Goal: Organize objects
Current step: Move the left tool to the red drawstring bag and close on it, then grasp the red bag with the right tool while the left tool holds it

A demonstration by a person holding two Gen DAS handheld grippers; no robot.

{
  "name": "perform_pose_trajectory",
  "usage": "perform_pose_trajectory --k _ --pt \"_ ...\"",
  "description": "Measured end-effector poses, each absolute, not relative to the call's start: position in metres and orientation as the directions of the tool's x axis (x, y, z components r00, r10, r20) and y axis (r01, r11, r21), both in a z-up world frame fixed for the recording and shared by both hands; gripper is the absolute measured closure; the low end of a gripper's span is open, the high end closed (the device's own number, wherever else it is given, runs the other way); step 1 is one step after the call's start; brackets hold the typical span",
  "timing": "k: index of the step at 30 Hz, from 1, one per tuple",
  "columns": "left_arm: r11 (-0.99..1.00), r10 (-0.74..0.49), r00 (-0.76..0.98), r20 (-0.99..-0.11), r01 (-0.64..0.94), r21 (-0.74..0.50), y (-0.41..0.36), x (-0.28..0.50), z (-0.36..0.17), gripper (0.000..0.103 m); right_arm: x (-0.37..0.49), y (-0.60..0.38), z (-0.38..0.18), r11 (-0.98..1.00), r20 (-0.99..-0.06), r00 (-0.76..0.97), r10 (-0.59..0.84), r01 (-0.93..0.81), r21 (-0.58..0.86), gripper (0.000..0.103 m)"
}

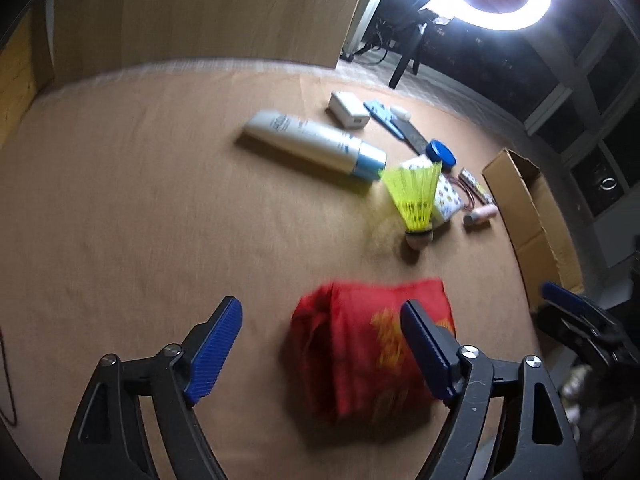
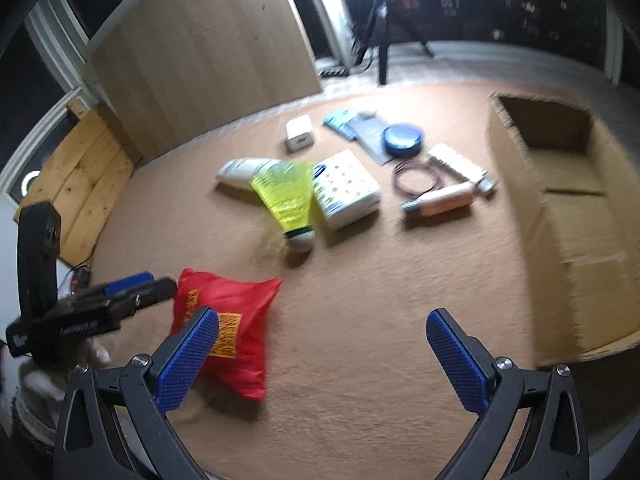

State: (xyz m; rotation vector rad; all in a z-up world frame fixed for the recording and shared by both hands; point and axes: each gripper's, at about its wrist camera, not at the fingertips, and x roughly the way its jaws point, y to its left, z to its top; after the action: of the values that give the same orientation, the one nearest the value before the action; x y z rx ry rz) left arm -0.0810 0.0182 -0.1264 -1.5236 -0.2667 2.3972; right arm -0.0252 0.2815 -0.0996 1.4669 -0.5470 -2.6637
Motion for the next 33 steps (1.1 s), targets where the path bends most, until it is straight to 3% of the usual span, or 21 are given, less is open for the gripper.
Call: perform_pose_trajectory --k 6,23,25,32,33 --pt "-0.911 0.412 -0.344 -0.844 -0.165 -0.377 0.009 -0.057 -0.137 0.016 -0.039 0.266 -0.114 -0.921 -0.817 -0.499 -0.289 -0.086 0.379 0.0" --pt "-0.878 0.472 -0.273 -0.838 -0.233 -0.419 0.038 -0.051 -0.161 0.019 -0.074 0.235 -0.153 -0.89 -0.844 -0.34 -0.416 -0.037 0.454 0.001" --pt "-0.874 0.479 -0.272 -0.835 -0.238 -0.423 0.04 -0.052 -0.161 0.023 -0.076 0.232 -0.154 -0.889 -0.844 -0.331 -0.423 -0.028 0.456 0.006" --pt "-0.867 0.486 -0.278 -0.829 -0.274 -0.416 0.049 -0.051 -0.157 0.037 -0.079 0.222 -0.157 -0.863 -0.823 -0.294 -0.485 0.008 0.506 0.043" --pt "-0.866 0.486 -0.279 -0.828 -0.28 -0.414 0.051 -0.051 -0.156 0.038 -0.079 0.219 -0.155 -0.867 -0.826 -0.294 -0.481 0.018 0.498 0.043"
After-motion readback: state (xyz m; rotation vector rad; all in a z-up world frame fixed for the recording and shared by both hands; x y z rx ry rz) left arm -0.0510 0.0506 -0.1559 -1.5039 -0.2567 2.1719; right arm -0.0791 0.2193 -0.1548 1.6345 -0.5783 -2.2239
